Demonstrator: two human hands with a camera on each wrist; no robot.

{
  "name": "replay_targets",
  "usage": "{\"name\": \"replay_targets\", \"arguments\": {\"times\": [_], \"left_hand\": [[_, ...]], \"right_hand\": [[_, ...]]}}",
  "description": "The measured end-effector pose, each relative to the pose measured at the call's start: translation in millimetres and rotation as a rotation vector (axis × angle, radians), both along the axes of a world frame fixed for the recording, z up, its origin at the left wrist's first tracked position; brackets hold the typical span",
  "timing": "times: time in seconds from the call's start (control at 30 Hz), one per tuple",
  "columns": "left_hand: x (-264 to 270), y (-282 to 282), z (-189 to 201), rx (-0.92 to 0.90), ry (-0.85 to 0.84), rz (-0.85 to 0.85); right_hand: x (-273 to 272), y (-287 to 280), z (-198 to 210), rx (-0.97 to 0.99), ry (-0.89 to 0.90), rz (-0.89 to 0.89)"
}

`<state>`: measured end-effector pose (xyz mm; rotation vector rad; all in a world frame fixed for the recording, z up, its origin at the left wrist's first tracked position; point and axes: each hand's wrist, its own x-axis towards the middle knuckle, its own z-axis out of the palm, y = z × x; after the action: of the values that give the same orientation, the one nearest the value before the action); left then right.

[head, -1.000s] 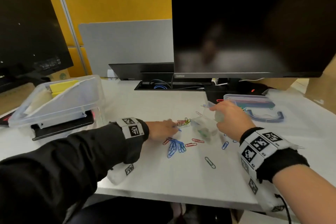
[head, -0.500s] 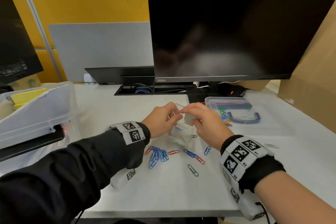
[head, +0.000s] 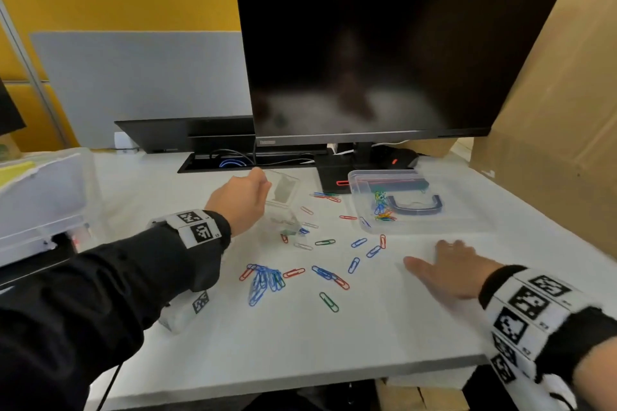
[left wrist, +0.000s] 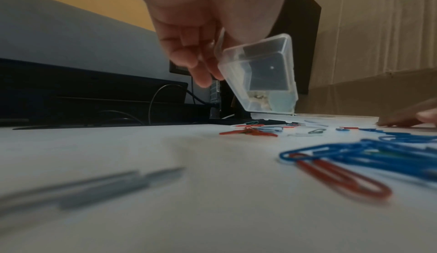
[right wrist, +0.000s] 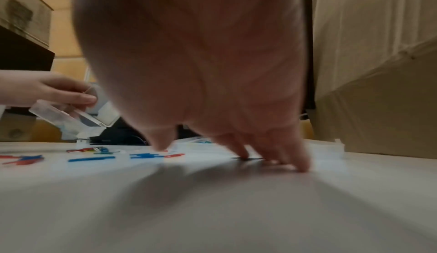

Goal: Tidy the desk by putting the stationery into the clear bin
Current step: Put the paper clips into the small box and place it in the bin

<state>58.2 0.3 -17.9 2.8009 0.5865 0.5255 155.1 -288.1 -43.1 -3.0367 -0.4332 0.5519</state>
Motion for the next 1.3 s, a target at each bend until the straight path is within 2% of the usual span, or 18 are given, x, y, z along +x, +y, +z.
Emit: {"name": "replay_targets", "arguments": {"times": [0.13,0.23,0.3,0.4,0.47,0.5,0.57,0.63,0.73,0.83,0.93,1.0,1.07,1.13,1.2,1.3], "left_hand": [[1.7,-1.1,-1.4,-0.044,-0.017,-0.039],[1.3,0.2,-1.3,-0.068,-0.029,-0.041],[0.3,-0.8,-0.3,-0.086,-0.026,-0.041],[-1.2,-0.4,0.5,-0.095,-0.023,-0.033],[-4.5,0.9,2.1,-0.050,0.006,-0.039],[-6.7,2.9,3.4,0.009,0.047,-0.055],[-13.8,8.9,5.2,0.134,0.142,-0.074],[-20.1,19.4,5.7,0.146,0.150,-0.057],[-21.0,32.0,2.5,0.027,-0.008,-0.031],[-13.6,33.2,2.3,-0.026,-0.111,-0.033],[-11.0,33.2,2.7,-0.036,-0.071,0.036],[-15.6,35.6,0.3,-0.075,0.015,0.152],[-26.2,37.9,-3.6,-0.107,0.110,0.260],[-37.6,37.8,-4.8,-0.161,0.189,0.339],[-42.7,35.2,-3.7,-0.291,0.263,0.400],[-40.4,28.9,-7.6,-0.459,0.401,0.394]], "right_hand": [[-22.3,20.8,8.3,0.184,0.141,0.390],[-32.4,46.6,15.5,0.290,0.244,0.541],[-36.0,59.9,17.5,0.331,0.232,0.575],[-33.4,66.1,20.6,0.437,0.075,0.496],[-34.2,61.6,24.6,0.560,0.070,0.475],[-34.5,58.9,25.2,0.582,0.147,0.489],[-40.7,56.5,26.4,0.470,0.397,0.554],[-45.7,62.3,25.2,0.362,0.535,0.593],[-41.9,86.2,21.5,0.427,0.428,0.590],[-32.7,110.8,19.8,0.546,0.144,0.600],[-22.1,110.8,18.3,0.544,-0.067,0.444],[-14.5,99.1,15.5,0.376,-0.156,0.342],[-9.9,86.6,14.9,0.291,-0.070,0.269],[-11.4,82.7,17.2,0.406,0.172,0.241],[-18.3,87.7,19.8,0.543,0.390,0.291],[-26.0,100.9,22.8,0.629,0.455,0.398]]}}
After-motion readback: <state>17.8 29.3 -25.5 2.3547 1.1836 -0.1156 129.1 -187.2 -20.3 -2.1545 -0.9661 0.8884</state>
